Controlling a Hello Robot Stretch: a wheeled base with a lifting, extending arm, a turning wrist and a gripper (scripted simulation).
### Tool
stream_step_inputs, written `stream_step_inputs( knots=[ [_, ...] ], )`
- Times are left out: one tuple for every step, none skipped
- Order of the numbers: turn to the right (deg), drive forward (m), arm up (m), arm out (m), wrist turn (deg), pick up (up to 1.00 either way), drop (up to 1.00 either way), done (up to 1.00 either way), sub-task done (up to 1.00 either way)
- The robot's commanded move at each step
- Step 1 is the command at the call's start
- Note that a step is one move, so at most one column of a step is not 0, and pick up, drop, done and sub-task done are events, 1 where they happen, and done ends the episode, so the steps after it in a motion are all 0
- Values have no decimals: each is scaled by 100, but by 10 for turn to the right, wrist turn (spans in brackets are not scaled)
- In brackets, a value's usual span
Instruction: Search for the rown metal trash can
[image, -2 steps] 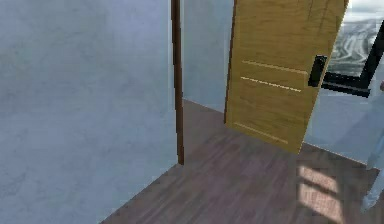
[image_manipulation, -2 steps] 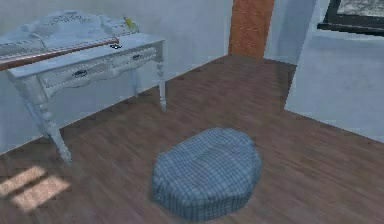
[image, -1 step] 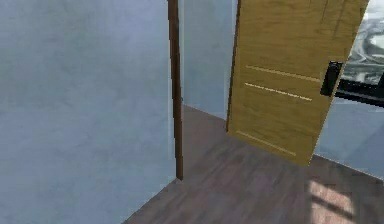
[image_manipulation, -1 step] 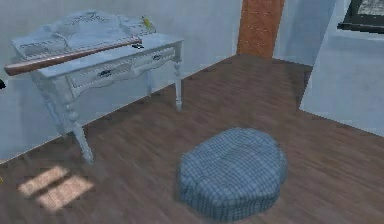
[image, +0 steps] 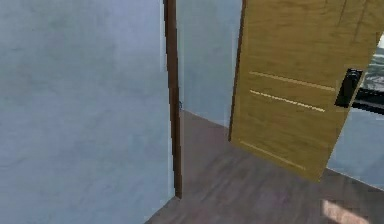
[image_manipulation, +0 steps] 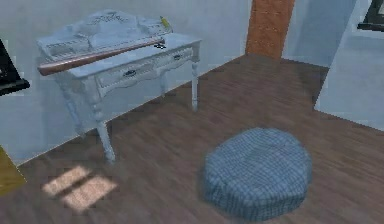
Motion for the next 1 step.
stream_step_inputs(
  knots=[
    [150,0,0,0,0,0,0,0,0]
  ],
)
